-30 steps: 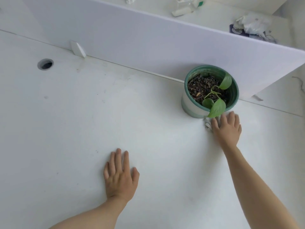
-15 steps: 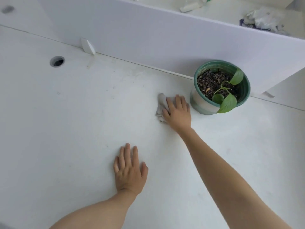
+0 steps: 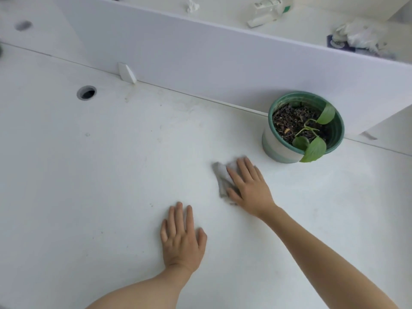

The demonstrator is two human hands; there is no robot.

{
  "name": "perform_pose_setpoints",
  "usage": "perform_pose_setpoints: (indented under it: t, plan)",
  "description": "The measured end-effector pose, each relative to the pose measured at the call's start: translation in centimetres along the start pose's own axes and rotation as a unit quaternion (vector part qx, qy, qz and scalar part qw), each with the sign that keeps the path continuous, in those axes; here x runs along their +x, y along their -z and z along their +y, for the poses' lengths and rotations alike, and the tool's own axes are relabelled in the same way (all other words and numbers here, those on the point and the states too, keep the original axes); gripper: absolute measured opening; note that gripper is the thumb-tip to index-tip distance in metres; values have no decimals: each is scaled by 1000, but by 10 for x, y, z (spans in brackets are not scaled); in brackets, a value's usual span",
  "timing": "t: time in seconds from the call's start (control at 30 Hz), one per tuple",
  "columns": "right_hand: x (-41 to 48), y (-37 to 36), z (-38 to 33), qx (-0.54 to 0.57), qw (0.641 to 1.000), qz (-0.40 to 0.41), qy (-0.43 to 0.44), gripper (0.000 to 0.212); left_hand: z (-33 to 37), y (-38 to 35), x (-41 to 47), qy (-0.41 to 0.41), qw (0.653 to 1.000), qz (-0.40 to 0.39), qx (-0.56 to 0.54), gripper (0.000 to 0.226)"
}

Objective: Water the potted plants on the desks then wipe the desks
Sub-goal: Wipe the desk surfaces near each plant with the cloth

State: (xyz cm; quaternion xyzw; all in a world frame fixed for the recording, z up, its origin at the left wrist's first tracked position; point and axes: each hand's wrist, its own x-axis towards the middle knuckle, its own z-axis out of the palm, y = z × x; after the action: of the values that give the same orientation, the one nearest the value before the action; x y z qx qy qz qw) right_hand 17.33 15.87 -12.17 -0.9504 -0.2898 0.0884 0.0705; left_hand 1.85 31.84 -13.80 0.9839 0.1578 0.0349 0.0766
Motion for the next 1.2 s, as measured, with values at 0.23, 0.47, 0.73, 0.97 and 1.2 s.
perform_pose_setpoints:
  t: [0.23, 0.47, 0.73, 0.97, 1.2]
  plan:
    - [-83, 19, 94, -7, 983, -11, -183, 90, 2, 4, 1, 3, 1000, -16, -6, 54]
    - [-48, 19, 69, 96, 877, 99, -460, 77, 3, 10, 1, 4, 999, -44, -19, 55]
    - [-54, -13, -37, 58, 928, 109, -353, 55, 5, 12, 1, 6, 997, -76, -29, 58]
    - [-116, -23, -59, 40, 947, 135, -289, 42, 6, 19, 0, -3, 987, -152, -47, 59]
    - [-173, -24, -87, 11, 937, 90, -337, 43, 5, 22, -4, 10, 988, -122, -96, 60]
